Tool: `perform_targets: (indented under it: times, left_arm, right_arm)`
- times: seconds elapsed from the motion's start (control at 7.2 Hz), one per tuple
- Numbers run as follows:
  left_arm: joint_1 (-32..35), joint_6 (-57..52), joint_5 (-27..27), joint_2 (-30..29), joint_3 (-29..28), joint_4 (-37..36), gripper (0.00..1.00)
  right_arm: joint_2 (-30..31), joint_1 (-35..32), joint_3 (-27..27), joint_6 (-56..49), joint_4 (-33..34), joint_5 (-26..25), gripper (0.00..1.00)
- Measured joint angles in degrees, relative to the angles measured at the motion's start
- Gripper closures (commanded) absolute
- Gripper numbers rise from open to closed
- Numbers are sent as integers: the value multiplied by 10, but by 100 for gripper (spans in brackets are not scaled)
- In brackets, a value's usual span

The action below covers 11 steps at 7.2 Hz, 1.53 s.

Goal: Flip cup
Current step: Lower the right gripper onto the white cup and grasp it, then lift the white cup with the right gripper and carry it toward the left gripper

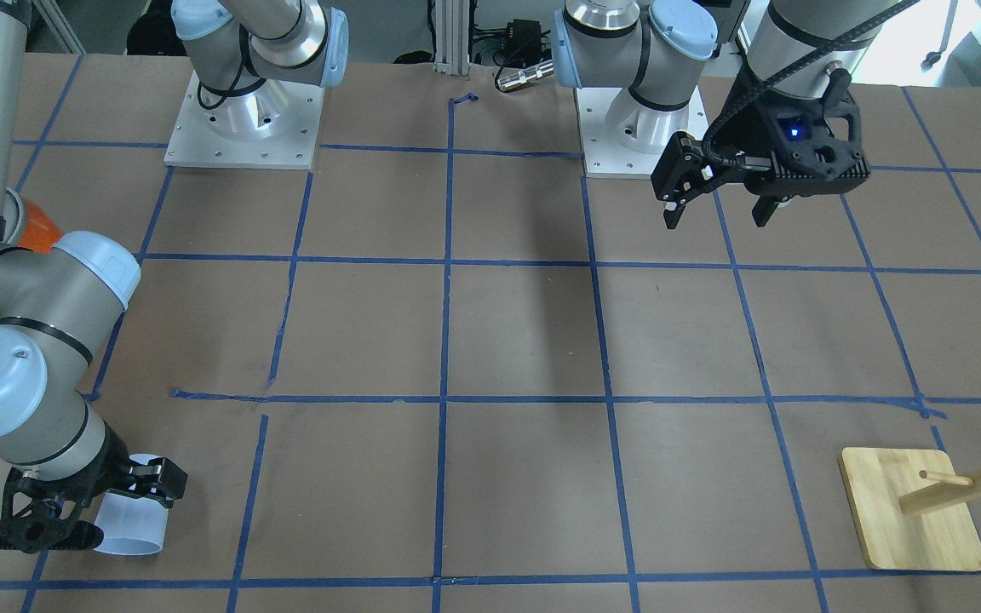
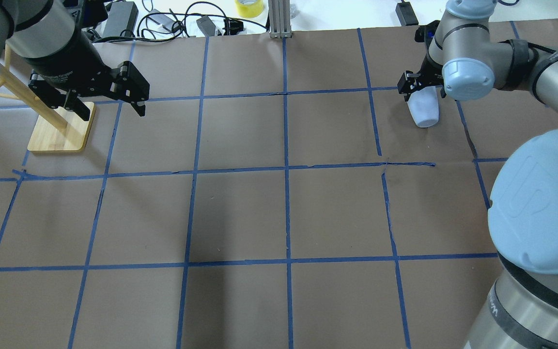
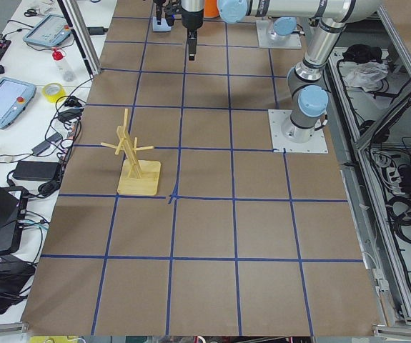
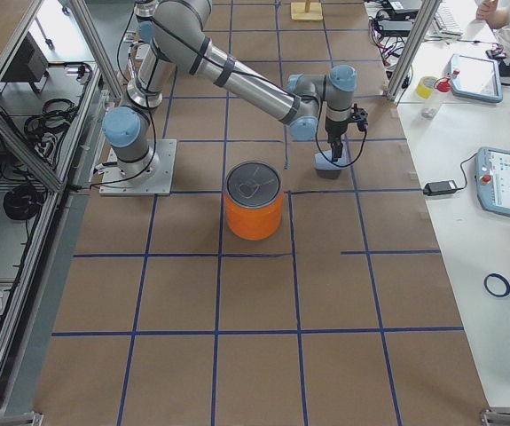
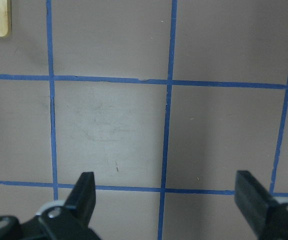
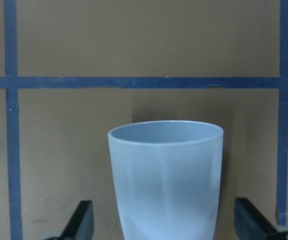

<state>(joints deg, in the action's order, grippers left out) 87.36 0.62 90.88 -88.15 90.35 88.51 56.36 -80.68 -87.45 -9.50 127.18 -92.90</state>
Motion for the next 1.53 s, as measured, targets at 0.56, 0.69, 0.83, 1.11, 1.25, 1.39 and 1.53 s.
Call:
perform_targets:
  times: [0.56, 0.69, 0.83, 1.11, 1.25, 1.39, 1.53]
  left_arm:
    - [0, 0, 0, 0, 0, 0, 0]
    - [0, 0, 0, 0, 0, 0, 0]
    - [0, 0, 0, 0, 0, 0, 0]
    - [0, 0, 0, 0, 0, 0, 0]
    - [0, 0, 0, 0, 0, 0, 0]
    - [0, 0, 0, 0, 0, 0, 0]
    - [0, 0, 0, 0, 0, 0, 0]
  right_arm:
    - [-38, 4, 6, 7, 30, 5, 73]
    - [-39, 4, 6, 7, 46, 5, 73]
    - [-39, 2, 8, 4, 57, 5, 73]
    - [-34, -34, 27, -1, 68, 2, 73]
    - [-29, -72, 39, -4, 69, -2, 73]
    - [-23, -112, 50, -5, 69, -4, 73]
    - [-20, -153, 57, -16, 69, -6, 73]
